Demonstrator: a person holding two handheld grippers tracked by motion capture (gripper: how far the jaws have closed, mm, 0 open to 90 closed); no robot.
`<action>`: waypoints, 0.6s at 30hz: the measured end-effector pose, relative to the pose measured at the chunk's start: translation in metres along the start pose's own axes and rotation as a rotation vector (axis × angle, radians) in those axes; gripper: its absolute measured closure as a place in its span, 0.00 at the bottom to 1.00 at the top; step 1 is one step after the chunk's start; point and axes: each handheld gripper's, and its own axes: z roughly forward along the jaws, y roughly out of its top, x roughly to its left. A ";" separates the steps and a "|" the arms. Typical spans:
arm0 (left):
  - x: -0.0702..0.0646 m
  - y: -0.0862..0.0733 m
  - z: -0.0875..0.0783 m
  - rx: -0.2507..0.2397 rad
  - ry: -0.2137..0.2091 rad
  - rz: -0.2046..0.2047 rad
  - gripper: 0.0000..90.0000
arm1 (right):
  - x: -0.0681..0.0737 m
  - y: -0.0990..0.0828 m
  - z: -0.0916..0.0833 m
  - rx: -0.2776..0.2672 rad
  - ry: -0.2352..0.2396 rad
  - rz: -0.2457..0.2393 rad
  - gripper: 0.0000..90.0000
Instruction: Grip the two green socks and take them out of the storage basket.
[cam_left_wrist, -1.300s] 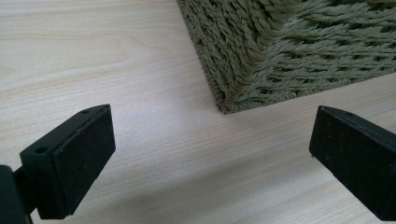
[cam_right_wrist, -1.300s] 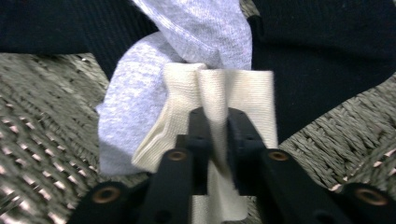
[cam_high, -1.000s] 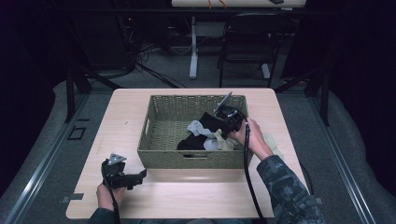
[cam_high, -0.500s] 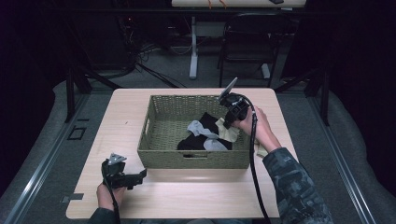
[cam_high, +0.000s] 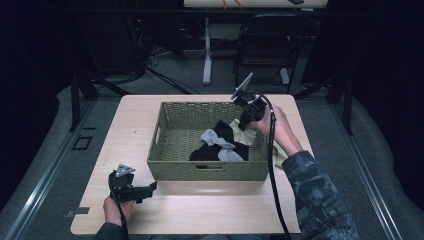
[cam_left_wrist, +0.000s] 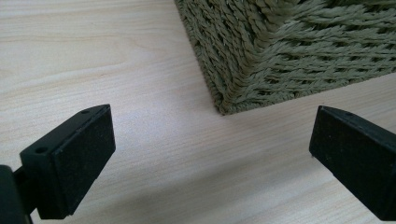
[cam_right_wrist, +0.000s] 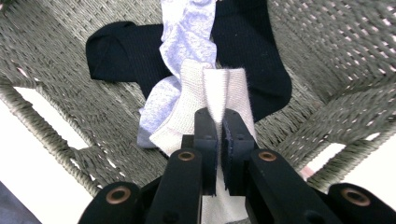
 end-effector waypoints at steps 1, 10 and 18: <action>0.000 0.000 0.000 0.002 -0.001 0.000 0.00 | -0.001 0.000 -0.002 -0.001 0.000 0.001 0.96; -0.001 0.000 0.000 0.005 -0.002 -0.001 0.00 | -0.003 0.002 -0.019 -0.019 0.008 0.002 0.96; 0.000 0.000 0.000 0.003 -0.005 -0.002 0.00 | -0.006 0.002 -0.042 -0.049 0.000 0.008 0.96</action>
